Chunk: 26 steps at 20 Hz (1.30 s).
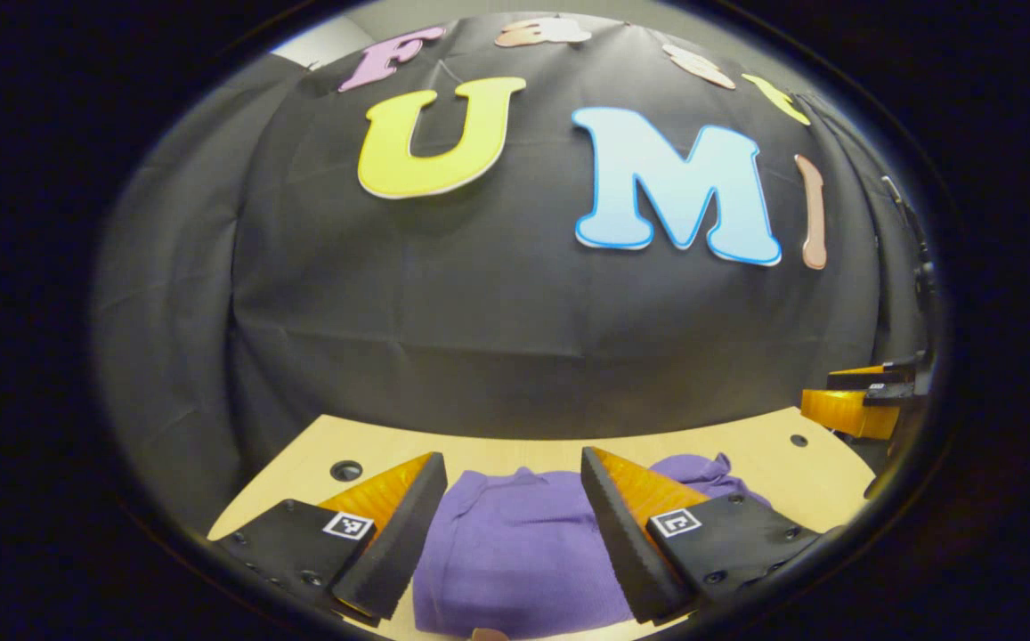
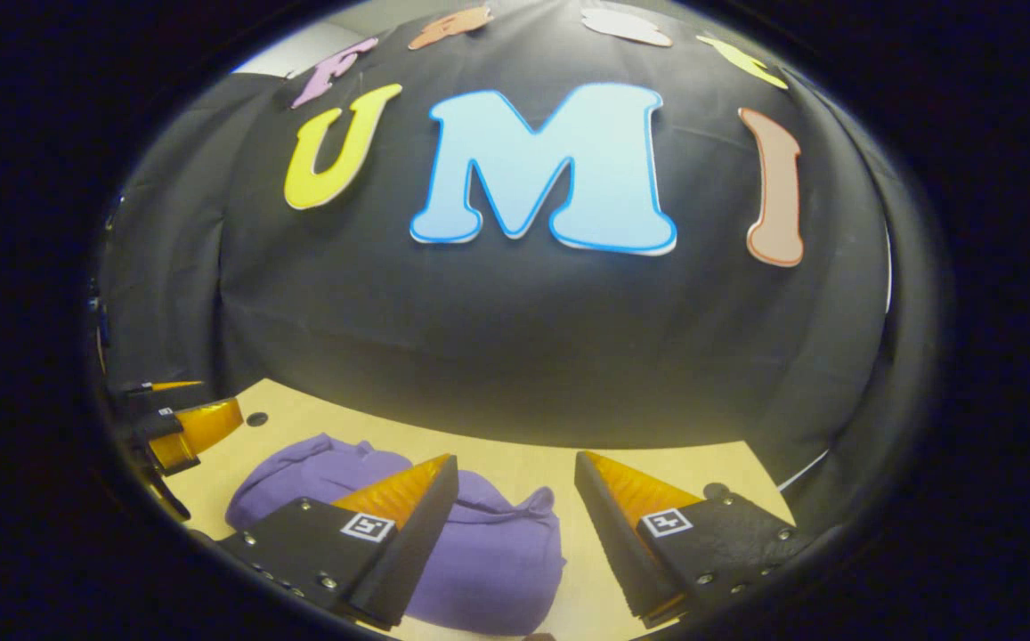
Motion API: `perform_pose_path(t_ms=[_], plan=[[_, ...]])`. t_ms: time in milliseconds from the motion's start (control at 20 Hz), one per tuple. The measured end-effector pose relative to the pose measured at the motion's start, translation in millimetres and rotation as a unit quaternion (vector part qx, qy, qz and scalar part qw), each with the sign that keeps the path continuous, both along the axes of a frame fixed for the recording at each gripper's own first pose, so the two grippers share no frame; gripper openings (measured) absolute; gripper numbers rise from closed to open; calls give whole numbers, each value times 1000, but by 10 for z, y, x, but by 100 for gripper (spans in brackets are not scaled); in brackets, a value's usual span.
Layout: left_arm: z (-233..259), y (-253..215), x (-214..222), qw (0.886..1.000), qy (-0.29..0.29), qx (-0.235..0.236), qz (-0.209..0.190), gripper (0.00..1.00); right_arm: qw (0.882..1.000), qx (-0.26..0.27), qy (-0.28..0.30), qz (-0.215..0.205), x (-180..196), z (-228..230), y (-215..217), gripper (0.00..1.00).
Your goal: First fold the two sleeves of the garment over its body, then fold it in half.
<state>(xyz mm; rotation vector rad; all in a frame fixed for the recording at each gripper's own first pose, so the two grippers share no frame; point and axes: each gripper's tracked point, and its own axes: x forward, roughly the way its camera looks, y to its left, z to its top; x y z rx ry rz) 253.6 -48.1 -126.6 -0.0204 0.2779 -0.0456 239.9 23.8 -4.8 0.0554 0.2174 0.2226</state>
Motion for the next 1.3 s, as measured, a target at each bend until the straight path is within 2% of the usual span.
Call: perform_pose_path(t_ms=[200, 450, 700, 950, 1150, 1300], plan=[[449, -46, -340, 999, -39, -17, 1, 94, 998, -9, -54, -5, -381, 379, -62, 85], [819, -132, -842, 996, -80, -20, -18, 94, 994, -30, -100, -25, -922, 650, -97, 86], [1032, -54, -1384, 995, -92, -24, -34, 94, 993, -19, -107, -52, -1392, 742, -78, 83], [1142, 151, -1872, 994, -97, -18, -37, 94, 991, -7, -108, -75, -1879, 770, -66, 85], [1233, 290, -2164, 994, -104, -4, -31, 94, 989, -5, -109, -99, -2312, 722, -102, 85], [1295, 299, -2295, 994, -108, 2, -31, 94, 989, -11, -107, -104, -2463, 697, -140, 85]])
